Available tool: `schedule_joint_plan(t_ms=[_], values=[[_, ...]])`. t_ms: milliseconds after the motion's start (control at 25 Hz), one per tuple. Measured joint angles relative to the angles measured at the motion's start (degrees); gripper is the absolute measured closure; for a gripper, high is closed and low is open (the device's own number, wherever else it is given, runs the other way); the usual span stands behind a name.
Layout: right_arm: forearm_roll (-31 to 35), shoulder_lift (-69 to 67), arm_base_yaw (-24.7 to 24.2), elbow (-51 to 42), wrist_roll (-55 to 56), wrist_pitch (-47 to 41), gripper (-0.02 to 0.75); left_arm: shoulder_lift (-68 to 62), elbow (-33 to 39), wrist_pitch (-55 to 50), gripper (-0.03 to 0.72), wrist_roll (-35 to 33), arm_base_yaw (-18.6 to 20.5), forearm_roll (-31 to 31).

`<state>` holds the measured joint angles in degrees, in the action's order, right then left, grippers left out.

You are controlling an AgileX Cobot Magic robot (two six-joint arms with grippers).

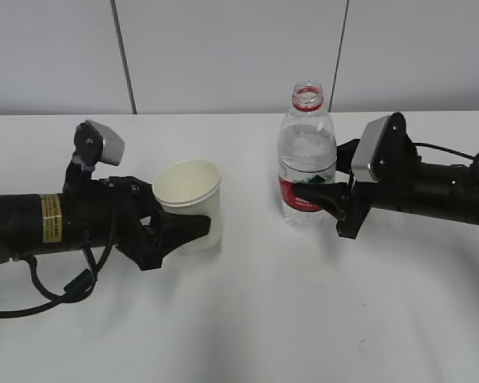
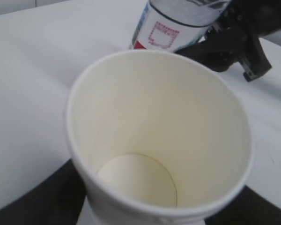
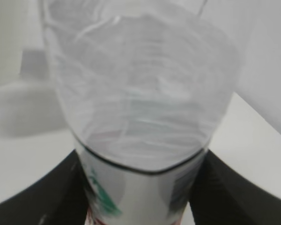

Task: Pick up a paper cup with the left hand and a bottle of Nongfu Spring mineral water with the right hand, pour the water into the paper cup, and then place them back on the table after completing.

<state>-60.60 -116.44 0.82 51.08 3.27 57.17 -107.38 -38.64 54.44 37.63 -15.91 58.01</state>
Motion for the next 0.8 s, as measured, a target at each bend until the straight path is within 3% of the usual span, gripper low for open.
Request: schedule_joint_plan(t_ms=[120, 400, 640, 800], values=[[-2.36, -0.11, 0.0, 2.23, 0.0, -1.16, 0.319, 0.0, -2.45, -0.87, 0.24, 3.85, 0.0, 6.52], [-7.97, -0.11, 0.0, 8.18, 0.0, -6.05, 0.319, 0.0, -7.26, -3.81, 0.24, 11.19, -0.78, 14.78], [-14.04, -0.19, 0.0, 12.79, -0.11, -7.07, 0.319, 0.0, -7.45, -10.28, 0.24, 11.61, -4.91, 15.22], [-18.0, -0.19, 0.0, 15.72, -0.33, -8.14, 0.319, 0.0, -7.77, -10.77, 0.24, 11.61, -5.65, 11.73]])
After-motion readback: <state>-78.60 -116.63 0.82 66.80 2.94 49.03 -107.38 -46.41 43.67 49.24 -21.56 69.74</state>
